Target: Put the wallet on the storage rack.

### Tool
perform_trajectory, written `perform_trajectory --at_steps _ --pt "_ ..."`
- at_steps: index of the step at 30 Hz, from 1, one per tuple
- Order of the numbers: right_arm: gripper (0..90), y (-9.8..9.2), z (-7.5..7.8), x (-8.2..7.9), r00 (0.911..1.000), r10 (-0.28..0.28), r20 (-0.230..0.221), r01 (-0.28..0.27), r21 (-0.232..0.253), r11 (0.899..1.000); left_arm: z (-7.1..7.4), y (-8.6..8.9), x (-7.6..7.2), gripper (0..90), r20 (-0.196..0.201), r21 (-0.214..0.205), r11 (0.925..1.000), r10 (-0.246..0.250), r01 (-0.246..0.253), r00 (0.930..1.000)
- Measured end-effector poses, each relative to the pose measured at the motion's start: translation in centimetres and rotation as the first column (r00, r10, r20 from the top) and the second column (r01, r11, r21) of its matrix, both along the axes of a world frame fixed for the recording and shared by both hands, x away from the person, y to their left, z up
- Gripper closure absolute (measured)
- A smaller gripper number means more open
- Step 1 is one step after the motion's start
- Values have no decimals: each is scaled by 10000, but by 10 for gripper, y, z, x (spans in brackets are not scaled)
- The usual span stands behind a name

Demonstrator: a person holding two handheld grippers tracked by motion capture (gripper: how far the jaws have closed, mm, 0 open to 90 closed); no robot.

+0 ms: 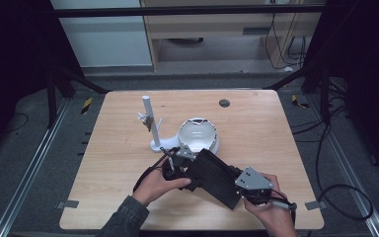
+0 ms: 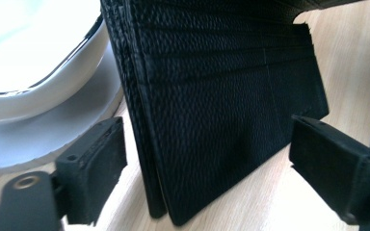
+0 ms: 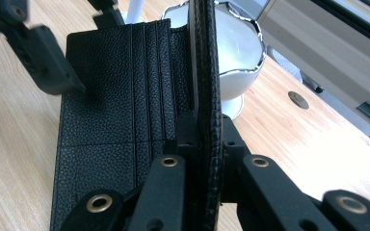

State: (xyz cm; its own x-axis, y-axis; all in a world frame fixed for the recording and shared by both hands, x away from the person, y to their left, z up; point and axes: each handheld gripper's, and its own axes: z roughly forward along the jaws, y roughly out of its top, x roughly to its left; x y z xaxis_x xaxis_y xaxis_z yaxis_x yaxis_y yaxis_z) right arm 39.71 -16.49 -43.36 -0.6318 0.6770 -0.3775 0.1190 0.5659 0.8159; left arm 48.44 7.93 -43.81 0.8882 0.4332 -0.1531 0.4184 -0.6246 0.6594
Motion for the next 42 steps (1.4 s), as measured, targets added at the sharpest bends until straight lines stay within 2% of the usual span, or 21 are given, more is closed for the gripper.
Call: perform_trajectory --at_steps 1,2,3,7,12,14,15,16,18,20,23,26,27,29,30,31,33,34,36,38,42 --pt "841 0 1 -1 9999 40 115 -41 55 10000 2 -3 2 187 -302 -177 9995 -284 279 9991" --pt "841 0 1 -1 9999 40 115 -41 55 10000 2 -3 2 220 -302 -177 9995 -284 279 9991" --pt "840 -1 2 -1 9998 44 177 -47 122 9999 3 -3 4 233 -531 -453 9984 -356 332 9980" --pt "840 -3 2 -2 9995 157 283 -163 207 9997 10 4 9 494 -878 -665 9974 -352 294 9955" --pt "837 -5 1 -3 9990 358 270 -365 223 9991 25 7 5 686 -985 -834 9953 -569 487 9935" --pt "830 -6 -2 -4 9991 408 135 -410 127 9991 33 7 0 742 -935 -921 9938 -712 626 9931" --pt "828 -7 -3 -5 9991 403 98 -404 116 9991 41 6 -5 762 -685 -708 9955 -674 626 9954" --pt "828 -7 -3 -5 9991 403 98 -404 116 9991 41 6 -5 773 -685 -708 9955 -674 626 9954" --pt "817 -9 -3 -6 9990 439 38 -440 271 9987 52 6 -11 797 -317 -498 9975 -527 511 9981" --pt "807 -9 -3 -6 9988 492 9 -493 308 9983 54 5 -12 804 -285 -518 9975 -488 472 9984" --pt "711 -8 -6 -5 9972 692 -278 -681 396 9969 66 4 -13 808 -75 -216 9987 -465 463 9989" --pt "634 -5 -10 -5 9955 797 -504 -778 384 9962 70 3 -13 810 -57 -271 9988 -409 407 9991" --pt "525 -2 -14 -4 9935 855 -757 -839 230 9962 75 3 -12 810 4 -230 9992 -322 322 9995" --pt "427 0 -17 -4 9920 893 -888 -889 90 9960 79 3 -12 810 90 -181 9995 -270 271 9996" --pt "427 0 -17 -4 9920 893 -888 -889 90 9960 79 3 -12 810 90 -181 9995 -270 271 9996" --pt "302 1 -20 -4 9919 890 -911 -883 121 9960 85 6 -11 811 132 -173 9996 -201 203 9997" --pt "271 1 -21 -4 9918 902 -904 -894 122 9959 89 8 -11 810 191 -208 9997 -132 136 9997" --pt "195 0 -23 -4 9892 1036 -1035 -1022 188 9946 91 9 -10 811 219 -230 9997 -98 103 9997" --pt "179 -1 -24 -5 9883 1103 -1058 -1085 228 9938 97 13 -10 811 291 -342 9994 -4 14 9996" --pt "117 -5 -28 -4 9801 1292 -1505 -1250 370 9915 106 17 -11 811 412 -271 9996 39 -28 9991" --pt "79 -15 -39 0 9702 1108 -2156 -1110 110 9938 115 24 -12 811 576 -312 9995 119 -101 9983"
